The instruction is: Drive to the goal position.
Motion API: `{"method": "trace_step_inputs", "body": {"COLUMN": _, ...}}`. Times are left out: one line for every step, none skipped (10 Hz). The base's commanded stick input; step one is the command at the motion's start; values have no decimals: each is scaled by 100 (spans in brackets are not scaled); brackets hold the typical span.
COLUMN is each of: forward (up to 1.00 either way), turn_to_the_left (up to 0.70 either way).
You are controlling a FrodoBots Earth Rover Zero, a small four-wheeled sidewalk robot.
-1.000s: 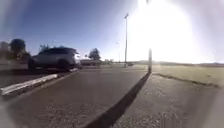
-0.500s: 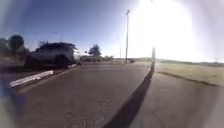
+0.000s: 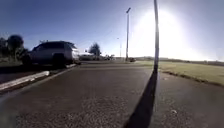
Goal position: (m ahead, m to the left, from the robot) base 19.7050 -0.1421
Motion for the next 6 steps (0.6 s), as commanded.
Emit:
{"method": "trace_step_inputs", "body": {"forward": 70, "turn_to_the_left": 0}}
{"method": "trace_step_inputs", "body": {"forward": 70, "turn_to_the_left": 0}}
{"method": "trace_step_inputs", "body": {"forward": 70, "turn_to_the_left": 0}}
{"method": "trace_step_inputs", "body": {"forward": 70, "turn_to_the_left": 0}}
{"method": "trace_step_inputs", "body": {"forward": 70, "turn_to_the_left": 0}}
{"method": "trace_step_inputs", "body": {"forward": 70, "turn_to_the_left": 0}}
